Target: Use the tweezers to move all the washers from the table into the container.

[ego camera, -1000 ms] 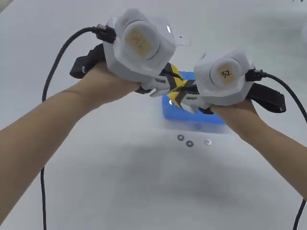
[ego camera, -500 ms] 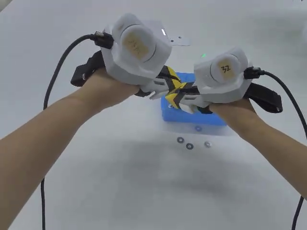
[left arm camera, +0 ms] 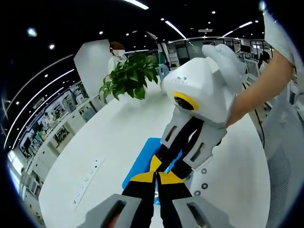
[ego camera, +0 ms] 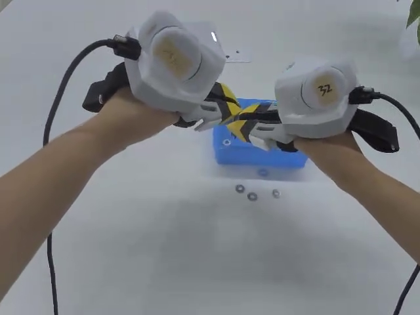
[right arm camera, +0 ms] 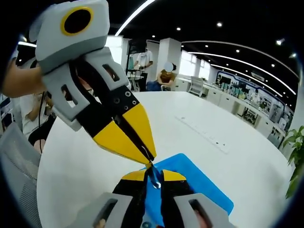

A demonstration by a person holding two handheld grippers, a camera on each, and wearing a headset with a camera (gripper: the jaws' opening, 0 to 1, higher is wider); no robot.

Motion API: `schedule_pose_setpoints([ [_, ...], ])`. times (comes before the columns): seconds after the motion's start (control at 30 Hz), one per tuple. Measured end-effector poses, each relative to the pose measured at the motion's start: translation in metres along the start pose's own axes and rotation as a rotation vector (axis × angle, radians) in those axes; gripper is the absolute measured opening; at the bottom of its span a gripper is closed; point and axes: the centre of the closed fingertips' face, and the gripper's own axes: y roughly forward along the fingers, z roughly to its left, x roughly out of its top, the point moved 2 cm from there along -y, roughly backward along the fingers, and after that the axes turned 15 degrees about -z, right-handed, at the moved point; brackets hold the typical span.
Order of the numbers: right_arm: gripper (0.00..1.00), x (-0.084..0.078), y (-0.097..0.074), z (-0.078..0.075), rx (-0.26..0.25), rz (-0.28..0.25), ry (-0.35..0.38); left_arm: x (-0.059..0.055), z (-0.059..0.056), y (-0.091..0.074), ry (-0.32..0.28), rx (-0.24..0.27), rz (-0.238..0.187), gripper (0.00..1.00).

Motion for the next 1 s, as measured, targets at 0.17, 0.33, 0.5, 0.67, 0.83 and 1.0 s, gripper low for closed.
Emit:
schedule_pose_setpoints([
  [0.17,0.08,0.009,-0.011,0.006,-0.006,-0.016,-0.019,0.012,-0.003,-0.008,0.009,-0.009,-0.024,0.0],
  [0.33,0.07,0.014,-0.024,0.013,-0.019,-0.028,-0.034,0.03,-0.013,-0.019,0.018,-0.029,-0.058,0.0],
  [0.5,0.09,0.017,-0.037,0.023,-0.035,-0.053,0.002,0.037,-0.029,-0.024,0.035,-0.062,-0.064,0.0],
  [0.67,0.07,0.014,-0.047,0.039,-0.033,-0.065,0.032,0.038,-0.046,-0.026,0.03,-0.096,-0.066,0.0],
  [0.83,0.07,-0.001,-0.05,0.05,-0.029,-0.052,0.092,0.026,-0.058,-0.023,-0.006,-0.122,-0.059,0.0],
  [1.0,0.08,-0.011,-0.051,0.056,-0.027,-0.039,0.138,0.018,-0.066,-0.02,-0.037,-0.136,-0.049,0.0],
])
